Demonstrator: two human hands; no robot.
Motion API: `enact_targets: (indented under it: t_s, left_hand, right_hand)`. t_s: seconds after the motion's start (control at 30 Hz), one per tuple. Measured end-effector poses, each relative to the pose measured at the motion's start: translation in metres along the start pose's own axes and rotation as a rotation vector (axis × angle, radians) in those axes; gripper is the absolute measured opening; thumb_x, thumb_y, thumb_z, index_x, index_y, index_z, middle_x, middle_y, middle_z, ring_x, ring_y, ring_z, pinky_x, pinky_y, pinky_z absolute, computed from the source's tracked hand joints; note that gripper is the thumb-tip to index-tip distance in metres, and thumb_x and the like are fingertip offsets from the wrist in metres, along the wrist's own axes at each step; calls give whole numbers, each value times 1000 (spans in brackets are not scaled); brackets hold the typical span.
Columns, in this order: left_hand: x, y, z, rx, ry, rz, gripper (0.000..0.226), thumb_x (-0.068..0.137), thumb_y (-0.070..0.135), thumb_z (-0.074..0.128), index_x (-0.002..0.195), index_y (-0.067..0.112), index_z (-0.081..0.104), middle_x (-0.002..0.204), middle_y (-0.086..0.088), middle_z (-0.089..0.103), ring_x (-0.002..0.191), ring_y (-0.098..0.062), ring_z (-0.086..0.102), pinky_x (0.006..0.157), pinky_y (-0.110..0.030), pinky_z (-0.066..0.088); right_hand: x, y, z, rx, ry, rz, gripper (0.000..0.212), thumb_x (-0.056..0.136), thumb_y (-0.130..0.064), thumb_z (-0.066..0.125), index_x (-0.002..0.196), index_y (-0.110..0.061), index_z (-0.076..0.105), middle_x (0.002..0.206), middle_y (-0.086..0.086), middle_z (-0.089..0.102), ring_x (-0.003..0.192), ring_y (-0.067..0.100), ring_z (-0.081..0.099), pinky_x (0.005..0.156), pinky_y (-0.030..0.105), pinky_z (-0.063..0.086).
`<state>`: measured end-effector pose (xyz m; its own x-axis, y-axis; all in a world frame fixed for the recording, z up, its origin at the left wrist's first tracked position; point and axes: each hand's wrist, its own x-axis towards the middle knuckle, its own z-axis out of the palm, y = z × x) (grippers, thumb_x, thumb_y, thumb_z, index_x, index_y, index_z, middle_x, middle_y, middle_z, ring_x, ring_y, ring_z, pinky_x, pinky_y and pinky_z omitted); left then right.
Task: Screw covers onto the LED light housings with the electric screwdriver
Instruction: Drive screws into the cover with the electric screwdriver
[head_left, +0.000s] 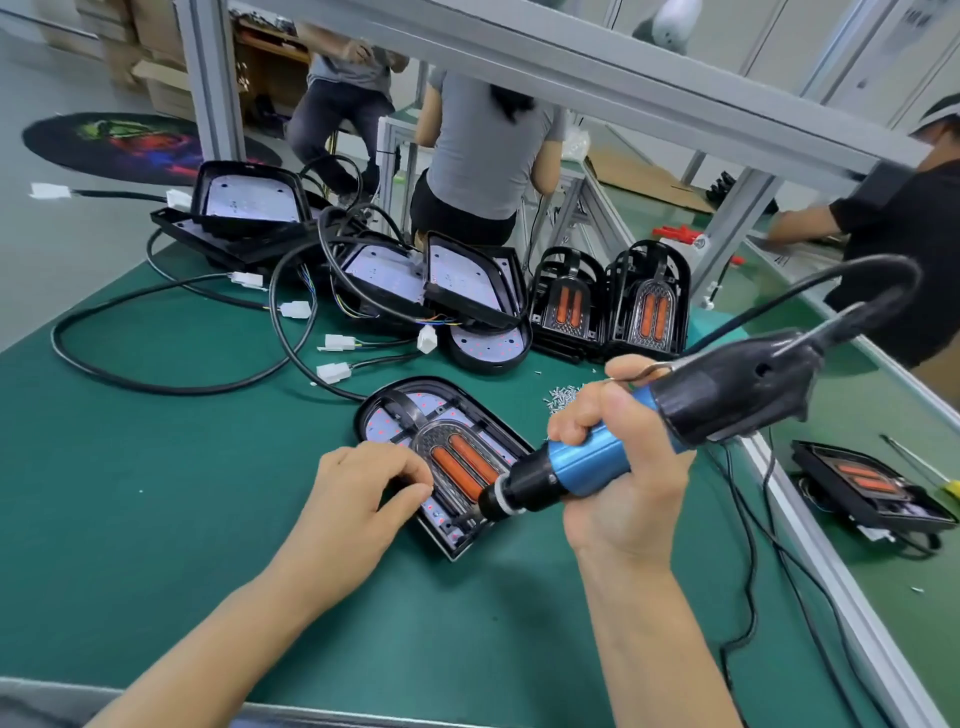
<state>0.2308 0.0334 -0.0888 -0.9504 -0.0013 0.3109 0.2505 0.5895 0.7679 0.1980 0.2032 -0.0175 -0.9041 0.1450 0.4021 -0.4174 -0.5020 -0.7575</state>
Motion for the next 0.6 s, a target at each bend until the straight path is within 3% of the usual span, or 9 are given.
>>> enact_targets:
  t_s: [0.1,0.2,0.3,0.6]
  left_hand:
    - [-2,-2,3,-41,25,-28,22,88,11,64,77,29,60,82,22,62,89,4,51,83,-22,34]
    - [-4,-1,6,-72,27,-63,18,88,12,63,79,27,61,84,19,61,78,10,49,70,-8,32]
    - [-4,-1,8,-79,20,-74,17,88,12,63,80,26,62,87,16,61,72,14,48,68,-5,33]
    - [-3,-3,8,-70,11,-102,21,88,13,64,76,30,62,86,25,59,91,4,51,73,-4,33]
  right_hand:
    - [-1,6,2,-33,-37,0,15,65,-17,65,76,-27,64,54,1,46,44,16,46,54,26,41]
    - [0,7,5,-53,-47,12,14,64,-15,65,75,-23,61,64,9,43,44,19,45,52,27,41]
    - [1,6,8,-99,-98,8,12,66,-15,65,73,-22,58,61,5,45,45,20,45,53,28,41]
    - [3,3,12,-135,-201,11,11,70,-17,64,66,-26,61,54,-6,52,49,16,47,56,27,41]
